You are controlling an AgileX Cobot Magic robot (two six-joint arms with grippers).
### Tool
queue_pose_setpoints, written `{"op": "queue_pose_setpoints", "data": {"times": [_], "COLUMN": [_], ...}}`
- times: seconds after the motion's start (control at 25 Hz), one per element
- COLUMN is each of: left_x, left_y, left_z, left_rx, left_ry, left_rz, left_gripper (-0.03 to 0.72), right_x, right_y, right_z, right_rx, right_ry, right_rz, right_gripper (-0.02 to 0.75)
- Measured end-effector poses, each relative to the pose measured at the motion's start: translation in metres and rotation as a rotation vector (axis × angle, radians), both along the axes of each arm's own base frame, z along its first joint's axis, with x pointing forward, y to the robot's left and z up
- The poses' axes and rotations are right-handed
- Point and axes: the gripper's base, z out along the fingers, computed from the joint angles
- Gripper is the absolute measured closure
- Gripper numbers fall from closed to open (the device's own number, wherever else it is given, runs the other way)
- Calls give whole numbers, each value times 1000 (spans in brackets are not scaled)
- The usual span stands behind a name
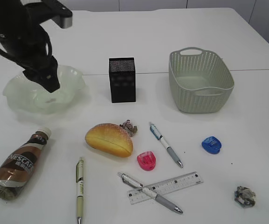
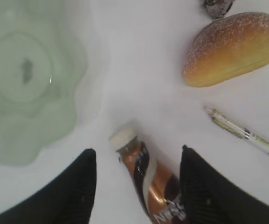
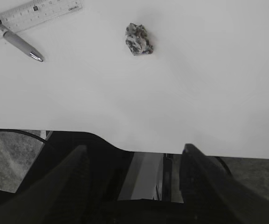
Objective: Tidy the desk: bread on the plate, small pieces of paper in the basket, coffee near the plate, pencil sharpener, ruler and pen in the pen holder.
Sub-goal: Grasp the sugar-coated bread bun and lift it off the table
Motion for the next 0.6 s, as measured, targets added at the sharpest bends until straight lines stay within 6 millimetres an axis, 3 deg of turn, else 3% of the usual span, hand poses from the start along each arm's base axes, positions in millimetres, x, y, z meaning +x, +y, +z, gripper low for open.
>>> {"op": "queue_pose_setpoints", "data": {"times": [0.24,0.44,0.6], "left_x": [9,14,13], "left_y": [-32,-53,-70], "left_z": [-21,-55,-88], "left_rx": [-41,-123,-92], "left_ry": [-71,7,78], "left_rz": [-355,-404,-449], "left_gripper": [244,116,80], "right_x": [0,0,0], "right_y": [3,4,4], "right_z": [0,1,1], "right_rx": [30,48,52], "right_ry": [5,6,7], "right_rz": [-4,-7,-8], "right_gripper": [286,286,287]}}
